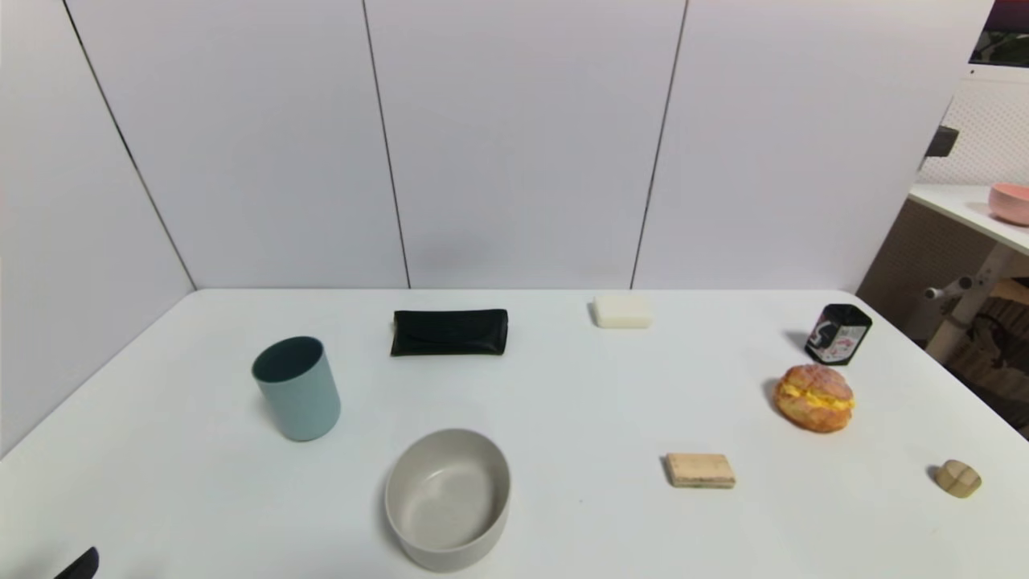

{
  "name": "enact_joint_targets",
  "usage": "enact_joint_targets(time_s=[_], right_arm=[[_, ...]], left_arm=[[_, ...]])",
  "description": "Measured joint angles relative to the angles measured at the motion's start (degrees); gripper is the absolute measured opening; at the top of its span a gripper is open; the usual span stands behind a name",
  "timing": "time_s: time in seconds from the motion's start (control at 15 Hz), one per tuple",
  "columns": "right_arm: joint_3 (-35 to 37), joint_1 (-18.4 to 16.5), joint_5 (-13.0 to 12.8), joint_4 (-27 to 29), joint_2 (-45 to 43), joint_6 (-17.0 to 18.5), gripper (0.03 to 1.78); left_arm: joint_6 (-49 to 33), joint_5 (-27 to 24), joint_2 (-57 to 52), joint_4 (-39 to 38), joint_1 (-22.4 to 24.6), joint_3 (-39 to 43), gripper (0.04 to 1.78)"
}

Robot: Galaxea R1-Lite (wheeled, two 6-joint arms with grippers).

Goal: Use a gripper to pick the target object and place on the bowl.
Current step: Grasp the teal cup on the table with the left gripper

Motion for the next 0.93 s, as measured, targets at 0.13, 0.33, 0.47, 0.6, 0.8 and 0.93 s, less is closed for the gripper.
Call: enact_joint_targets(time_s=[0.13, 0.33, 0.47, 0.6, 0.8, 0.93], right_arm=[[0.00, 0.00, 0.00, 0.00, 0.00, 0.04, 1.75], [0.00, 0.00, 0.00, 0.00, 0.00, 0.04, 1.75], [0.00, 0.00, 0.00, 0.00, 0.00, 0.02, 1.75], [0.00, 0.00, 0.00, 0.00, 0.00, 0.00, 1.75], [0.02, 0.00, 0.00, 0.00, 0.00, 0.02, 1.75], [0.02, 0.00, 0.00, 0.02, 0.00, 0.02, 1.75]], left_arm=[[0.09, 0.11, 8.87, -0.61, -1.77, -3.91, 1.71], [0.17, 0.17, 21.86, -2.84, -4.85, -8.68, 1.71], [0.22, 0.20, 28.70, -5.69, -7.25, -10.07, 1.71], [0.26, 0.20, 34.26, -7.09, -9.42, -10.78, 1.71], [0.35, 0.20, 39.69, -7.27, -10.45, -11.02, 1.71], [0.39, 0.20, 42.45, -7.35, -10.59, -11.34, 1.71]])
